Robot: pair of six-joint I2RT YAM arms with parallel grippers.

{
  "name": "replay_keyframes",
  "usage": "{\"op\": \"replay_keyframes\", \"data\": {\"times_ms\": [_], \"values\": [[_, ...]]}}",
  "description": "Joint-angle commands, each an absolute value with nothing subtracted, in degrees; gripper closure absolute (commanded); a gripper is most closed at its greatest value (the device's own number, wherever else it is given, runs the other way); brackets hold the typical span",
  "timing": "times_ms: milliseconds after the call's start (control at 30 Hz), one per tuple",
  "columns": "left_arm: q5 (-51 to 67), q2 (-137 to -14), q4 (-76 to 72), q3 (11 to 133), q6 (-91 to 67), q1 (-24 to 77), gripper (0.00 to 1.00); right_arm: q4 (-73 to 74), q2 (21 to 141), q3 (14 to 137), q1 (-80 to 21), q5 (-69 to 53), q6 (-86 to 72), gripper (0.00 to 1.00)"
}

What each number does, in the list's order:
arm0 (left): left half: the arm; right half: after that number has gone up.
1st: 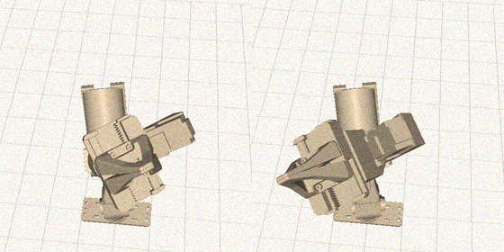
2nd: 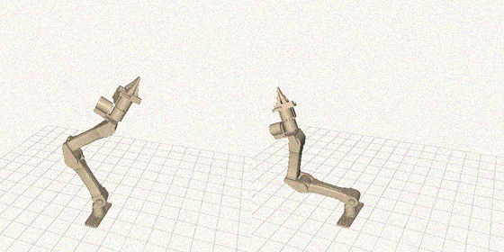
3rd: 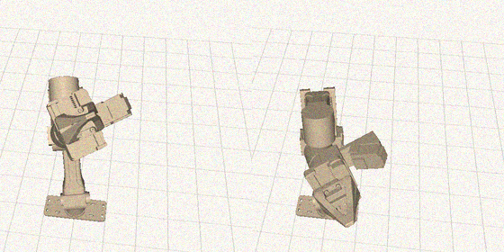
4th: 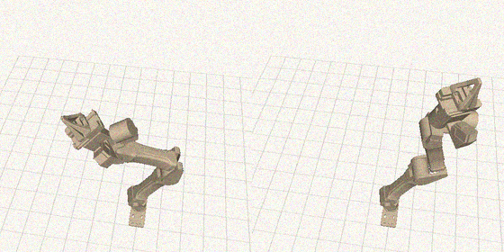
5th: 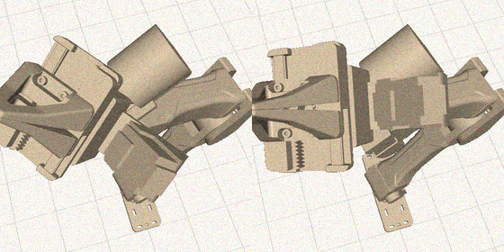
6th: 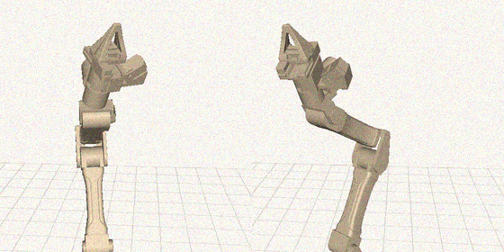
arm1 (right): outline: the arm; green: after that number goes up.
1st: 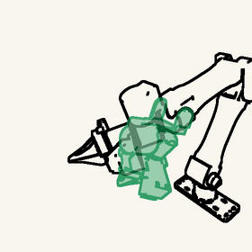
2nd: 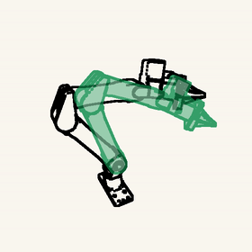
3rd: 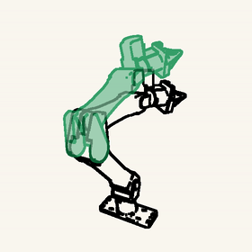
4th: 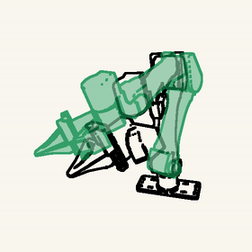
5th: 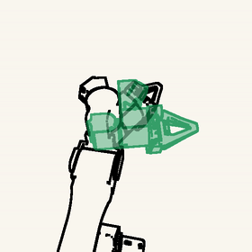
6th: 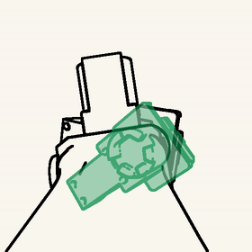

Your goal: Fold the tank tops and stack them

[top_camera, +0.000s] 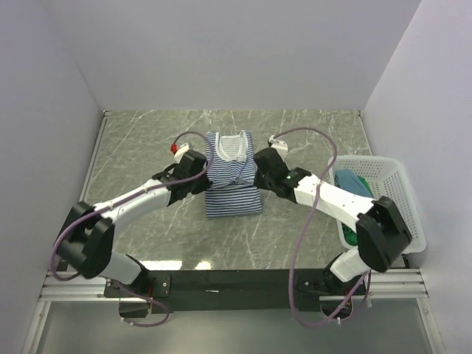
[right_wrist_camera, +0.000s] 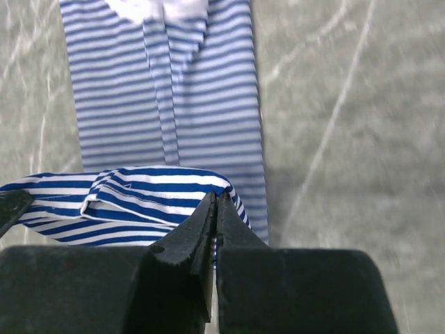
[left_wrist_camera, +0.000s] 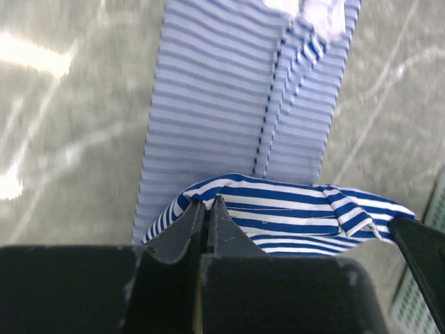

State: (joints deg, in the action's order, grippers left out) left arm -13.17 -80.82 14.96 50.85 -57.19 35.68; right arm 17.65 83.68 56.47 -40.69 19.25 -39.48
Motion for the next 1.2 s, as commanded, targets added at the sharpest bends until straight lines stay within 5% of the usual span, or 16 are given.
{"op": "replay_keyframes", "data": {"times_ms": [0, 167, 233, 267, 400, 467, 567, 633, 700, 867, 1167], "values": [[-9.8, -86.1, 11.7, 56.2, -51.9, 32.2, 0.99, 14.2, 88.0, 61.6, -37.0, 16.3, -35.4, 1.0], [-5.4, -94.0, 7.1, 60.6, -48.3, 28.8, 0.96, 13.5, 95.9, 67.0, -34.2, 13.6, -34.5, 0.99], [-5.1, -97.2, 7.2, 62.5, -47.8, 28.0, 0.93, 13.4, 98.2, 68.5, -33.1, 12.6, -33.6, 0.92], [-4.7, -97.8, 5.9, 62.8, -47.7, 26.9, 0.84, 13.0, 100.4, 69.9, -32.7, 12.6, -33.0, 0.78], [-3.1, -98.1, 2.4, 62.6, -47.2, 25.1, 0.54, 11.8, 103.5, 72.0, -30.3, 10.4, -31.0, 0.64], [-3.6, -97.1, 3.4, 63.6, -46.8, 24.7, 0.38, 12.7, 103.0, 72.6, -29.6, 11.4, -30.2, 0.61], [-4.7, -94.5, 4.0, 62.5, -46.9, 24.8, 0.33, 13.9, 99.3, 71.1, -29.5, 12.5, -29.9, 0.61], [-4.9, -91.8, 4.5, 61.1, -48.1, 24.9, 0.35, 14.3, 97.0, 69.4, -30.1, 12.2, -30.8, 0.61], [-5.0, -89.7, 5.1, 59.1, -49.2, 25.6, 0.47, 13.9, 94.4, 66.9, -31.0, 11.2, -31.3, 0.62], [-4.3, -89.9, 4.1, 56.3, -51.0, 29.0, 0.96, 13.1, 96.4, 67.0, -33.6, 9.8, -32.3, 0.7], [-4.1, -98.9, 6.0, 61.2, -50.0, 29.3, 0.99, 14.1, 106.3, 74.1, -32.6, 8.1, -31.0, 0.78]]}}
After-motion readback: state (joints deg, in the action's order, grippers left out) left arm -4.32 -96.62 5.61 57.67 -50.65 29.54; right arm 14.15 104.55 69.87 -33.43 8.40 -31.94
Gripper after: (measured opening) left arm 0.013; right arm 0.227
